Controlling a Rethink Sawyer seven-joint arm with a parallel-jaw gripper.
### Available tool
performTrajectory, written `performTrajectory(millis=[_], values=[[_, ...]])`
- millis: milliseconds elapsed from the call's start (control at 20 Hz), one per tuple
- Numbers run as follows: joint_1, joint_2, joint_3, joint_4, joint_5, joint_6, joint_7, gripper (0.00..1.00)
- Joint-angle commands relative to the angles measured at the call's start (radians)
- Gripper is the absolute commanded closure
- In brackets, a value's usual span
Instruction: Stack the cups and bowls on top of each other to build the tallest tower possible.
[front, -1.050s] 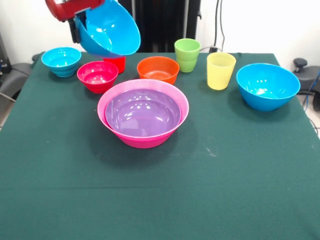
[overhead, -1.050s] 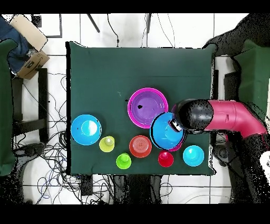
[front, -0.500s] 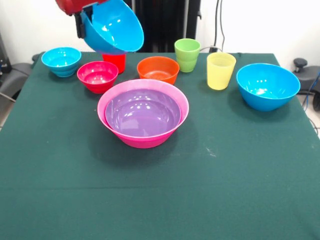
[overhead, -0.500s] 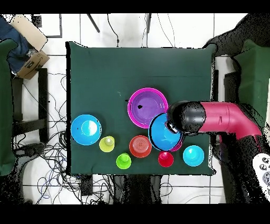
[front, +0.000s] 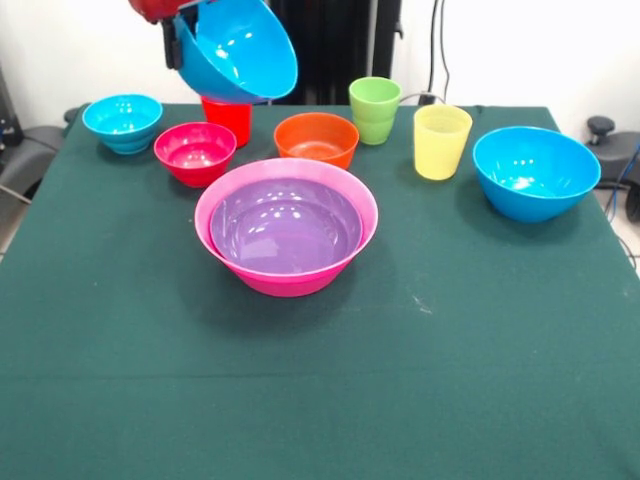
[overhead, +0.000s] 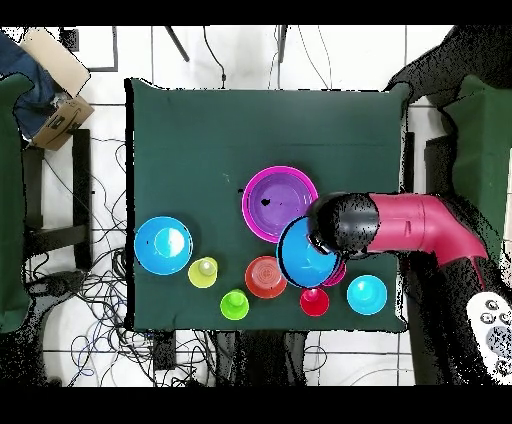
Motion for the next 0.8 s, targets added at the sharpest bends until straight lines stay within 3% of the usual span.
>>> performTrajectory(millis=[50, 550, 800], values=[[0.063, 0.005, -0.054, 0.070, 0.042, -0.089, 0.245, 1.00], [0.092, -0.002, -0.066, 0.087, 0.066, -0.098, 0.276, 1.00], [0.094, 0.037, -0.079, 0.093, 0.048, -0.146, 0.287, 1.00]])
